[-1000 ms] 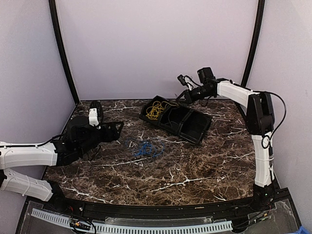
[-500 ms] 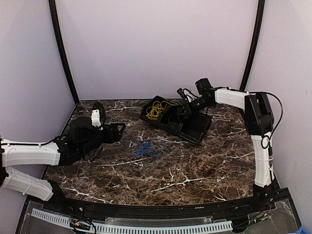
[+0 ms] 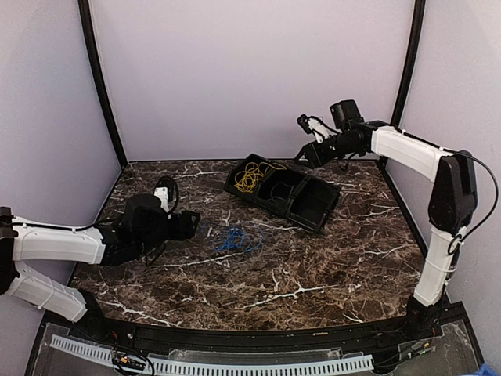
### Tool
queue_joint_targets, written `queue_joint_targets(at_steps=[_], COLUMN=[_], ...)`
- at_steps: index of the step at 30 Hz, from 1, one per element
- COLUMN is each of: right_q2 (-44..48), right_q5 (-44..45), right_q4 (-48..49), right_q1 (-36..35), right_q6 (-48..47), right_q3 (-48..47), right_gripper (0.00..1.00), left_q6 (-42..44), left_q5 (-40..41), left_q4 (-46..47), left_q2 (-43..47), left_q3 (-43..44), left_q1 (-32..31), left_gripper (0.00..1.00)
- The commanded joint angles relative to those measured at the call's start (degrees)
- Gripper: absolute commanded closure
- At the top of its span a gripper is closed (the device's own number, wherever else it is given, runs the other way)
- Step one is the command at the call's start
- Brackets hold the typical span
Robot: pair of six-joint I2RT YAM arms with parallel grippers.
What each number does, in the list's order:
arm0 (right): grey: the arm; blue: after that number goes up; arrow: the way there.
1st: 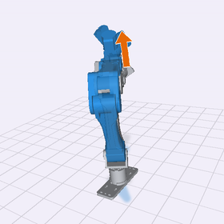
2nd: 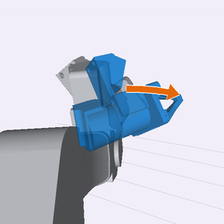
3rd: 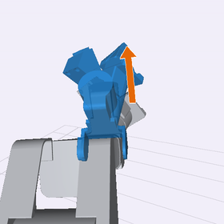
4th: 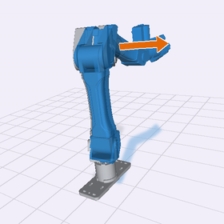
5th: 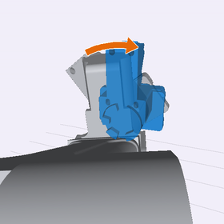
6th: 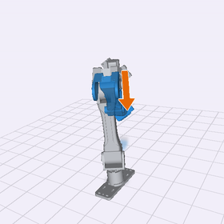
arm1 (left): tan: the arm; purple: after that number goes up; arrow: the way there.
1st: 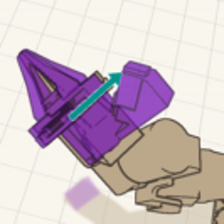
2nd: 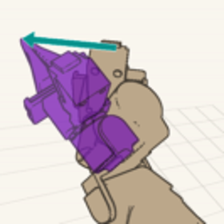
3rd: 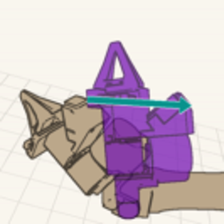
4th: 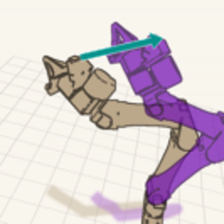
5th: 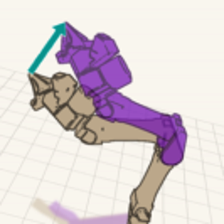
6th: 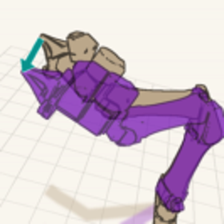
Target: Untangle the cables
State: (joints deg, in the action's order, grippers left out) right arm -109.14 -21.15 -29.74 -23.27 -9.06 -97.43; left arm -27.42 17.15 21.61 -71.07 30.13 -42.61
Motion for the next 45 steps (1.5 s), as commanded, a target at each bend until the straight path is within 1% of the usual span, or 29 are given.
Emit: queue_joint_targets(at_steps=[1, 4, 8, 12, 15, 20, 24, 26, 28, 30, 32, 33, 34, 35, 36, 37, 39, 41, 42, 43, 44, 45], right_q2=[2.85, 2.79, 1.19, 0.02, 0.05, -0.02, 0.22, 0.37, 0.42, 0.55, 0.67, 0.68, 0.68, 0.68, 0.69, 0.69, 0.73, 1.0, 1.27, 1.63, 1.9, 2.13], right_q5=[-5.91, -8.45, -10.06, -11.08, -11.23, -10.48, -10.51, -10.58, -10.58, -10.58, -10.58, -10.65, -10.73, -10.75, -10.67, -9.65, -7.88, -7.44, -7.84, -8.61, -9.87, -11.25], right_q4=[1.69, 2.04, 0.63, -0.98, -1.09, -0.95, -0.99, -0.95, -0.95, -0.8, -0.6, -0.48, -0.46, -0.34, -0.39, -0.11, -0.57, -1.16, -1.13, -1.18, -1.29, -1.54], right_q1=[-1.67, -5.12, -10.11, -13.62, -15.04, -15.71, -15.81, -15.92, -15.95, -16.1, -16.11, -16.19, -16.19, -16.15, -16.23, -16.28, -16.37, -16.41, -16.4, -16.44, -16.39, -16.52], right_q6=[-4.52, -8.92, -13.67, -15.52, -16.05, -16.35, -16.1, -16.0, -16.01, -16.01, -16.17, -16.25, -16.32, -16.46, -16.58, -16.5, -16.81, -17.92, -18.11, -18.14, -18.18, -18.19], right_q3=[5.61, 8.73, 9.47, 8.46, 9.03, 10.22, 10.26, 10.37, 10.61, 11.03, 11.56, 11.76, 11.81, 11.75, 11.55, 10.94, 8.62, 5.8, 4.44, 2.97, 1.54, 0.09], right_gripper=[0.48, 0.53, 0.54, 0.54, 0.54, 0.53, 0.53, 0.53, 0.53, 0.53, 0.53, 0.53, 0.53, 0.53, 0.53, 0.53, 0.51, 0.48, 0.47, 0.46, 0.44, 0.43], left_q6=[-3.41, -6.42, -7.48, -4.92, -0.28, 5.87, 7.31, 7.75, 8.76, 9.31, 10.24, 10.39, 10.51, 10.57, 10.84, 10.95, 11.54, 12.94, 14.24, 15.16, 16.6, 17.04], left_q5=[-0.51, -3.96, -9.5, -11.96, -12.63, -13.88, -15.0, -14.43, -13.75, -13.68, -14.41, -14.68, -15.01, -15.07, -15.16, -15.31, -16.06, -16.91, -16.99, -18.84, -19.31, -20.13], left_q4=[-5.3, -4.45, -5.0, -7.94, -9.57, -13.95, -12.8, -11.22, -9.45, -8.18, -7.17, -6.92, -6.97, -7.26, -8.26, -8.91, -10.67, -10.97, -10.8, -9.63, -8.94, -8.02], left_q2=[-2.26, -4.65, -8.93, -12.19, -13.86, -18.97, -21.48, -22.48, -23.44, -24.35, -24.92, -24.87, -24.76, -24.06, -23.47, -21.74, -17.06, -10.57, -5.61, -3.22, 1.12, 2.92], left_q3=[1.76, 1.55, 3.64, 6.21, 7.12, 10.14, 10.54, 10.11, 9.64, 9.51, 9.52, 9.51, 9.66, 9.76, 10.01, 10.16, 10.13, 9.37, 8.99, 8.72, 8.24, 8.17], left_q1=[0.16, 1.5, 3.04, 3.23, 3.61, 3.76, 3.77, 3.76, 3.77, 3.77, 3.76, 3.76, 3.81, 3.78, 3.77, 3.79, 3.63, 3.24, 2.45, 1.83, 0.71, 0.35], left_gripper=[0.29, 0.34, 0.39, 0.37, 0.42, 0.45, 0.46, 0.48, 0.52, 0.6, 0.75, 0.79, 0.86, 0.9, 0.97, 0.99, 1.0, 1.0, 1.0, 1.0, 1.0, 1.0])
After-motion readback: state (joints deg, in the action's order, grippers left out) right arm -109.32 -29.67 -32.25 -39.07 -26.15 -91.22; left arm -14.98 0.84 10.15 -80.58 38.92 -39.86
